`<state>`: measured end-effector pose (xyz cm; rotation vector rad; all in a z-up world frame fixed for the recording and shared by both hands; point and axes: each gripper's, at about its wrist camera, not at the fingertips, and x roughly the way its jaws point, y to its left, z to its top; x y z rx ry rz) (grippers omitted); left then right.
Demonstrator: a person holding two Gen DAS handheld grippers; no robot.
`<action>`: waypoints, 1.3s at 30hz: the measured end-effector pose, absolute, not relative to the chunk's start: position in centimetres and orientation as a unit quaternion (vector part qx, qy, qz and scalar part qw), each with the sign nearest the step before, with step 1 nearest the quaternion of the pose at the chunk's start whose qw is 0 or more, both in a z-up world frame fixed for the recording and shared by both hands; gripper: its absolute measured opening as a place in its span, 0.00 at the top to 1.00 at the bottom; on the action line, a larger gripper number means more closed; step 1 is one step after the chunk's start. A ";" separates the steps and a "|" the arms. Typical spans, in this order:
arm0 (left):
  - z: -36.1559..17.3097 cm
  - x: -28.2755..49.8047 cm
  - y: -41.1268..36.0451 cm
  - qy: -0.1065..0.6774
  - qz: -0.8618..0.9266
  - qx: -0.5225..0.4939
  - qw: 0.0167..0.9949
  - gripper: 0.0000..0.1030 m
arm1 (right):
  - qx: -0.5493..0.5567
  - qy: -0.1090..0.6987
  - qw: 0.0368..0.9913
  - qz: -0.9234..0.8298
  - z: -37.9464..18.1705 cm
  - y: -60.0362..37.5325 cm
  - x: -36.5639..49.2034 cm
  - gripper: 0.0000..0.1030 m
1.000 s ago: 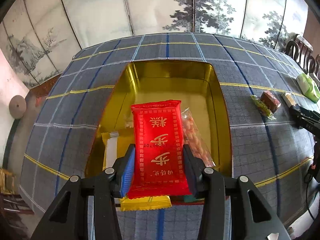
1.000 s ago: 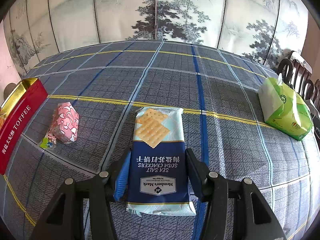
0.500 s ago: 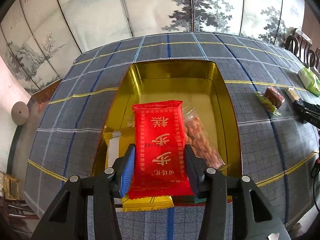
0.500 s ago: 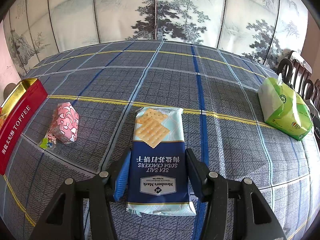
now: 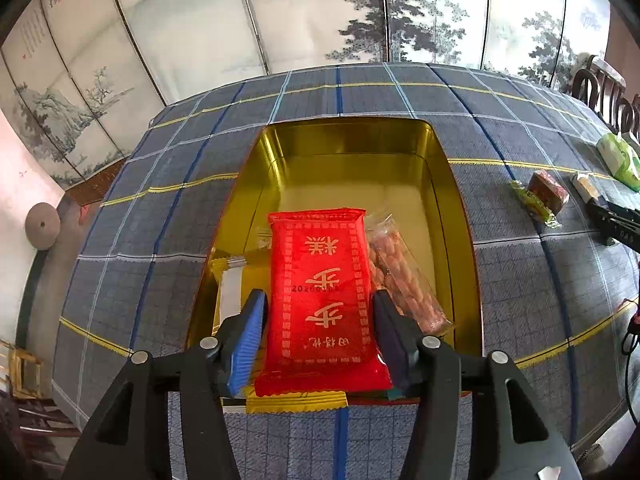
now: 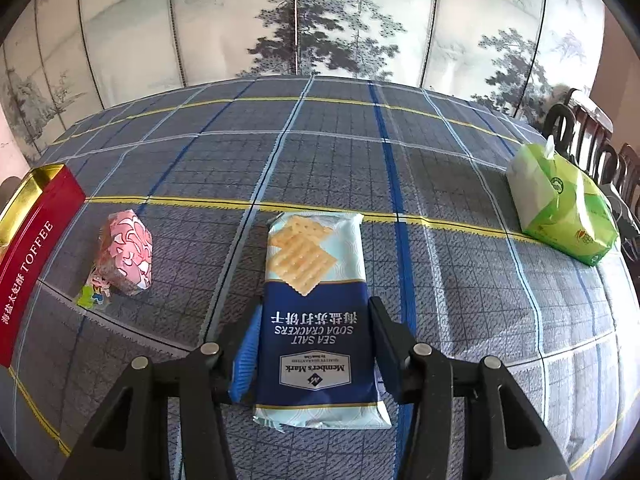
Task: Organize snacks
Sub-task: 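Carry the red packet into the gold tin and open the left gripper, then carry the blue soda cracker pack into the gold tin and open the right gripper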
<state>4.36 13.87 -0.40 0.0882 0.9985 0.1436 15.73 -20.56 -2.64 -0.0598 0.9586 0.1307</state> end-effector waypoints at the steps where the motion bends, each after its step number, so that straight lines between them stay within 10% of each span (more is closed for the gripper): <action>1: -0.4 4.3 13.9 0.478 0.069 0.041 0.875 0.45 | -0.027 0.461 0.885 0.061 -2.6 -20.6 15.7 0.51; 39: 2.9 -0.4 17.4 0.427 0.134 -0.046 0.893 0.21 | 0.046 0.442 0.891 0.093 3.5 -13.9 11.9 0.51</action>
